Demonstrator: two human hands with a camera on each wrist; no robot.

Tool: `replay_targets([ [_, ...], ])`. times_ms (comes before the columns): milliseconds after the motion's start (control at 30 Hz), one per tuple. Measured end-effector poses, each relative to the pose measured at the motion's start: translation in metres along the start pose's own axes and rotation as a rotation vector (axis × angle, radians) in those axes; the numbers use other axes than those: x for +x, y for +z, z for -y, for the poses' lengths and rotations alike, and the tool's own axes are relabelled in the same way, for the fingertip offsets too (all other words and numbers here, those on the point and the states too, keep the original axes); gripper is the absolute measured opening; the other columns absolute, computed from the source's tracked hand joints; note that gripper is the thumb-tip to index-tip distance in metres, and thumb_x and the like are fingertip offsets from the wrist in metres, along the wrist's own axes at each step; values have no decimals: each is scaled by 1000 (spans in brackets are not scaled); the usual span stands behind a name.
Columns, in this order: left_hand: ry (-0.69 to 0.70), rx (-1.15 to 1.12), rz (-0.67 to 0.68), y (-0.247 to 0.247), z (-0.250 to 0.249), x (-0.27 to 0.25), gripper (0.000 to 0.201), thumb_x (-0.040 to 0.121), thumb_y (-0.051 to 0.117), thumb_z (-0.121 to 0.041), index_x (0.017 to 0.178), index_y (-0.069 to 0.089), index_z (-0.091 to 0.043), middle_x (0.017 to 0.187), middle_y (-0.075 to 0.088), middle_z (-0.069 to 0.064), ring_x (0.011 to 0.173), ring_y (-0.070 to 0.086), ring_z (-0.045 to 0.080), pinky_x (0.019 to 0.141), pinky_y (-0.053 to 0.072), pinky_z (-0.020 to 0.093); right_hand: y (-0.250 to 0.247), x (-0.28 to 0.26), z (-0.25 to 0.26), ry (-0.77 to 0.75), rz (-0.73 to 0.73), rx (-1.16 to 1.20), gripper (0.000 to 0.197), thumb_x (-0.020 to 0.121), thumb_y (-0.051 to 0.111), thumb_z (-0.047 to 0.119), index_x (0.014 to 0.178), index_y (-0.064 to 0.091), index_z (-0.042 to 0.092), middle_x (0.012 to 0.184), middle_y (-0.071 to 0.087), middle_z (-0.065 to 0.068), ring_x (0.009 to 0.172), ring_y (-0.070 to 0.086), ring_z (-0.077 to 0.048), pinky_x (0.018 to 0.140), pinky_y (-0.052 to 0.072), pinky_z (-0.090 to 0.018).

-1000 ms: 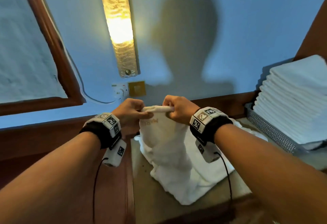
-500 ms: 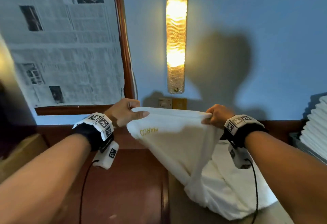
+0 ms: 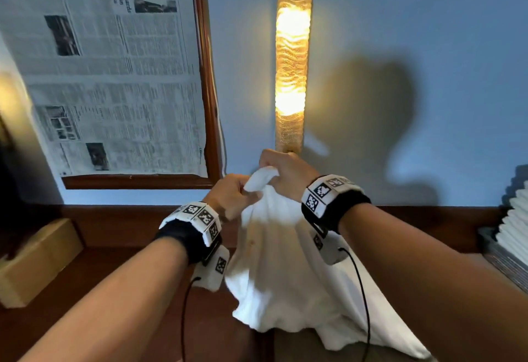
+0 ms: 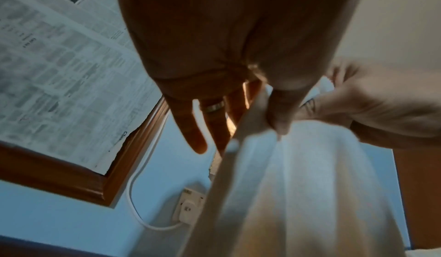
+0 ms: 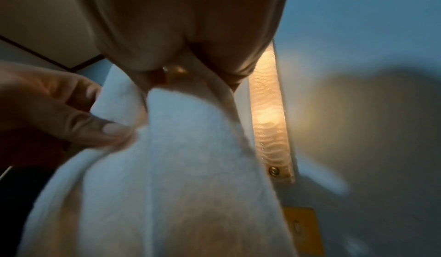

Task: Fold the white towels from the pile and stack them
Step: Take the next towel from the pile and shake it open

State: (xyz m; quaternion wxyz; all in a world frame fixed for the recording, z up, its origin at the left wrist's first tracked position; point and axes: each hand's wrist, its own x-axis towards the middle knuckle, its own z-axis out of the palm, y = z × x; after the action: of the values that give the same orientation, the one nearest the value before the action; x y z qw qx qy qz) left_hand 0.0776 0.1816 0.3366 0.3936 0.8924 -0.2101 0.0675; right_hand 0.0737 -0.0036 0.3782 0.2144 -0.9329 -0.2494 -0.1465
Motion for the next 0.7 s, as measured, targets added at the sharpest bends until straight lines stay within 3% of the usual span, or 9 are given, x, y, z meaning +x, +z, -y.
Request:
replay_targets([
  [33, 20, 1, -13, -1, 2, 4, 32, 88, 68, -29, 63, 54, -17, 51, 46, -14, 48, 39, 4, 57, 31, 32, 1, -2, -6, 25, -18, 45, 25, 85, 65, 4, 93, 52, 24, 88, 62, -10, 77, 57, -28, 61, 44, -35],
  [100, 37, -3, -24, -5, 4, 8, 36, 91, 64, -26, 57, 52, -19, 49, 42, -10, 48, 35, 7, 55, 26, 30, 0, -7, -25, 107, -26, 119, 24, 82, 77, 18, 91, 56, 23, 93, 63, -4, 83, 56, -21, 64, 40, -28],
  [167, 45, -11, -28, -9, 6, 16, 43, 96, 63, -23, 53, 55, -24, 49, 45, -7, 48, 38, 9, 55, 29, 28, -1, -8, -48, 186, 39, 70, 22, 81, 79, 32, 85, 59, 21, 92, 64, 2, 87, 58, -18, 70, 40, -30],
  [267, 27, -6, -18, -8, 3, 29, 49, 99, 61, -30, 52, 48, -22, 51, 42, -3, 49, 35, 12, 54, 27, 28, -3, 1, -70, 269, 21, 141, 25, 84, 75, 35, 85, 72, 10, 87, 71, -5, 86, 66, -24, 77, 49, -37],
  [367, 10, -16, 20, 3, -7, 40, 49, 97, 61, -41, 58, 48, -16, 51, 39, -1, 50, 31, 14, 50, 23, 25, -8, 19, -64, 157, -22, 158, 30, 86, 73, 30, 73, 69, 4, 77, 67, -10, 74, 61, -26, 72, 47, -42],
  [433, -1, -34, -56, 11, -13, 47, 45, 97, 61, -42, 59, 57, -20, 45, 44, -6, 44, 36, 12, 48, 28, 24, -13, 30, -52, 84, 19, 132, 36, 88, 72, 28, 60, 59, 9, 64, 57, -4, 61, 50, -18, 62, 38, -37],
  [500, 4, -43, -171, 15, -17, 57, 45, 98, 60, -38, 58, 59, -18, 44, 48, -5, 42, 42, 11, 50, 34, 27, -17, 39, -53, 61, 22, 118, 34, 90, 70, 28, 65, 64, 6, 64, 58, -6, 59, 48, -15, 59, 34, -31],
  [567, 49, -105, -257, 10, -18, 65, 38, 98, 62, -30, 62, 65, -18, 50, 54, -3, 48, 46, 12, 55, 38, 28, -17, 43, -66, 97, -4, 160, 28, 89, 71, 25, 76, 69, 0, 69, 63, -9, 61, 51, -15, 59, 36, -29],
  [700, 160, -135, -214, 2, -19, 77, 20, 97, 59, -28, 89, 76, -21, 79, 73, 4, 73, 67, 23, 67, 50, 34, -3, 41, -89, 159, 4, 137, 35, 90, 69, 32, 62, 58, 13, 64, 55, -2, 60, 49, -15, 57, 35, -29],
])
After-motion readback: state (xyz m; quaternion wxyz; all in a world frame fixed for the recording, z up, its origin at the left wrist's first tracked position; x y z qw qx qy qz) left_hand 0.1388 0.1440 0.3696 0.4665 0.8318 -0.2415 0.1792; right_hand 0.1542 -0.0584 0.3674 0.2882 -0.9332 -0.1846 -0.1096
